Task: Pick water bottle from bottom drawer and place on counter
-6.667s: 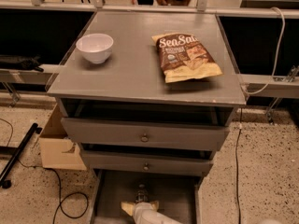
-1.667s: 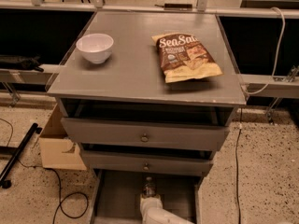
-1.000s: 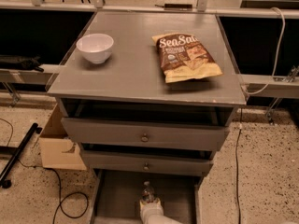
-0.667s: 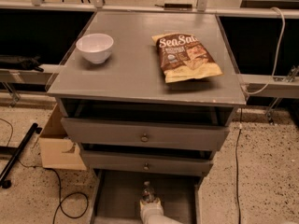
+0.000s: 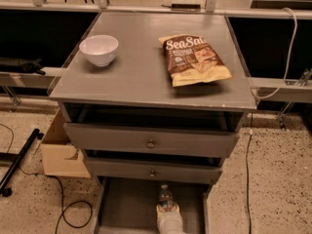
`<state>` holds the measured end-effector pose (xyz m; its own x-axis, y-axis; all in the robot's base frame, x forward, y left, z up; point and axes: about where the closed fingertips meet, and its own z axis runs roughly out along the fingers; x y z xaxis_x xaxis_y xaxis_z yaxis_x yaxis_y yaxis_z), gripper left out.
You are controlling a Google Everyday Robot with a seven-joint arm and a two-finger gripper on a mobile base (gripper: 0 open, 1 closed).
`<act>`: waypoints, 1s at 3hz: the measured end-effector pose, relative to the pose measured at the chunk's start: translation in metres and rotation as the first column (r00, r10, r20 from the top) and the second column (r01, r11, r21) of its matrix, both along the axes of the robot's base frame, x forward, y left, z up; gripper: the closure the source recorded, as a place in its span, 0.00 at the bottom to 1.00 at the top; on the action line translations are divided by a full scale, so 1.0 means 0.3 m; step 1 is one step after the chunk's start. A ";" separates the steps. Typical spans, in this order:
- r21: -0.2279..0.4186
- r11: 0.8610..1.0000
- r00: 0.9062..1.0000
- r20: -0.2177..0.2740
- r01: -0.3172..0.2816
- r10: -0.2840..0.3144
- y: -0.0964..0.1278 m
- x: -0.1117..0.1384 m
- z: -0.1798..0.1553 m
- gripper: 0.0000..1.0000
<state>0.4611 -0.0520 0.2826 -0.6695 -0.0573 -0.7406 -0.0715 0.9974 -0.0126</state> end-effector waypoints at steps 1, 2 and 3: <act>-0.034 0.999 0.998 0.061 0.007 -0.005 -0.065 -0.021 0.127 1.00; -0.067 0.998 0.994 0.112 0.018 -0.010 -0.119 -0.043 0.236 1.00; -0.075 0.996 0.988 0.154 0.042 -0.030 -0.188 -0.056 0.329 1.00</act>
Offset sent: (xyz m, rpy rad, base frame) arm -0.0197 -0.0575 0.1131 -0.1106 -0.1779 -0.0285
